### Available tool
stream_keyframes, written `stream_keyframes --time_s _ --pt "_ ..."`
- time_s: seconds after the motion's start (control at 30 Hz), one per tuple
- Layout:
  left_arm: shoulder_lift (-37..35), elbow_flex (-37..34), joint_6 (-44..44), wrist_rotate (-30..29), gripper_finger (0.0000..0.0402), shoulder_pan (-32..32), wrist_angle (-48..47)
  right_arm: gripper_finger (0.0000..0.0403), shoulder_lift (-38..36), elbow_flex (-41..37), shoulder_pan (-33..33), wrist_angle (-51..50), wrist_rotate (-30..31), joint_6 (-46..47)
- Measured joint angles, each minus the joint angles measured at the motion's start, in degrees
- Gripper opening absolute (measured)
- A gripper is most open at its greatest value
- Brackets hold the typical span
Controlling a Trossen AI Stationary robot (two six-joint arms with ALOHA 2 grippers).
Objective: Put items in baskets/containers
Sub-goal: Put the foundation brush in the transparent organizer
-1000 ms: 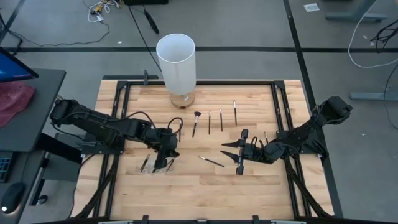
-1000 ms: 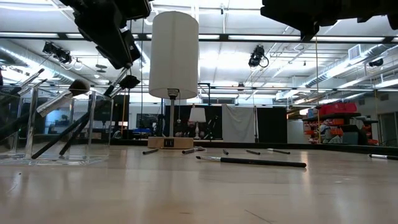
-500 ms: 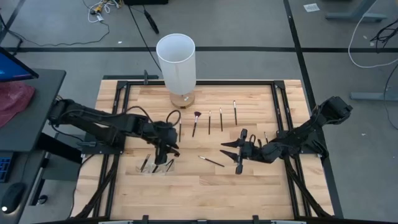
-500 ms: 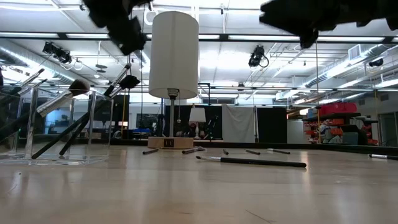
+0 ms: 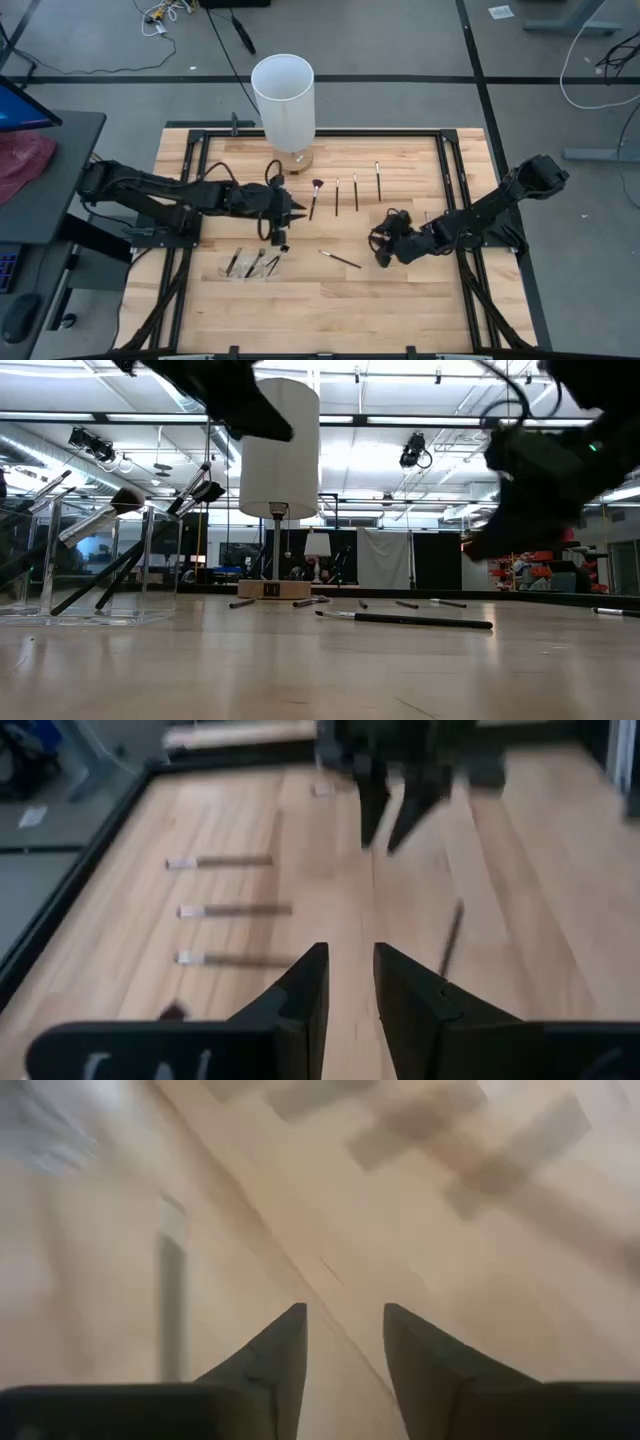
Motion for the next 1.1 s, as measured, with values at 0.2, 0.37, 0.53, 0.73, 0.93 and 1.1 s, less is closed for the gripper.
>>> stream_keyframes --time_s 0.2,0.37,0.53,0.73,0.93,1.1 --pt "0.96 -9.1 -4.07 1.43 0.0085 2.31 14.98 0.0168 -4.98 0.0 0.07 -27.37 -9.37 21.01" --pt "2.84 -13.47 -7.26 1.45 0.0085 1.88 26.18 0.0193 -8.95 0.02 0.83 -45.52 -10.04 32.41" --pt "3.74 -14.78 -7.67 1.46 0.0085 0.49 30.17 0.0196 -9.33 -0.13 2.08 -48.51 -8.48 36.83" --pt "3.75 -14.86 -7.52 1.43 0.0085 -1.28 30.2 0.0178 -7.05 -0.15 2.32 -49.14 -6.75 42.13" --pt "3.75 -14.86 -6.82 1.23 0.0085 -1.64 30.4 0.0159 -4.05 -0.15 1.35 -49.53 -5.06 46.06" --pt "3.76 -14.86 -6.75 1.2 0.0085 -1.62 30.69 0.016 -3.16 -0.13 -2.06 -49.53 -6.73 44.18"
